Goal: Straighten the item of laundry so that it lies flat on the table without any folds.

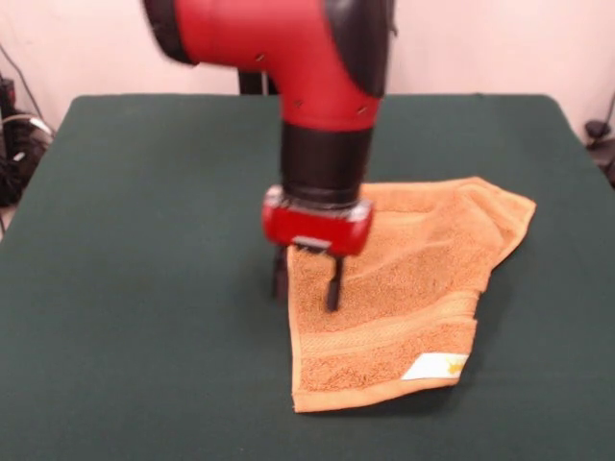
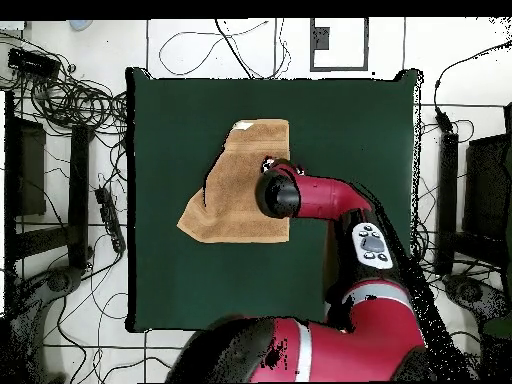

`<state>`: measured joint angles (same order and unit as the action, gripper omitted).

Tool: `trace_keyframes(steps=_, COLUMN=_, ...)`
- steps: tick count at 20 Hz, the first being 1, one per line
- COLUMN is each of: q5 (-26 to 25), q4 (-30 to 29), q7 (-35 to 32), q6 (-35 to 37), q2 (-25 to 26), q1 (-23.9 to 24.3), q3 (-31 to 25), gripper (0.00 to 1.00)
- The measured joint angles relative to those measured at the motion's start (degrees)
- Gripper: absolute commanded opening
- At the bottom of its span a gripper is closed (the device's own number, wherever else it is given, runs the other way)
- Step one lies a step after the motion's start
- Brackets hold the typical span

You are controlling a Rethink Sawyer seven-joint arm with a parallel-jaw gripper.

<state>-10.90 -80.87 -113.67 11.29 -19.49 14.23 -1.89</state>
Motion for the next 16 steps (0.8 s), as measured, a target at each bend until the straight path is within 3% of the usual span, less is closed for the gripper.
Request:
trace_keyframes(steps=5, q5=-0.06, q4=1.05, q7=0.0, q6=-0.5, q2=1.24, q1=2.72, q3=-2.2, gripper=1.0)
trace_keyframes(steps=16, q5=-0.58, q4=1.06, q7=0.0, q6=-0.49, q2=1.2, q1=2.97, q3=-2.58, gripper=1.0)
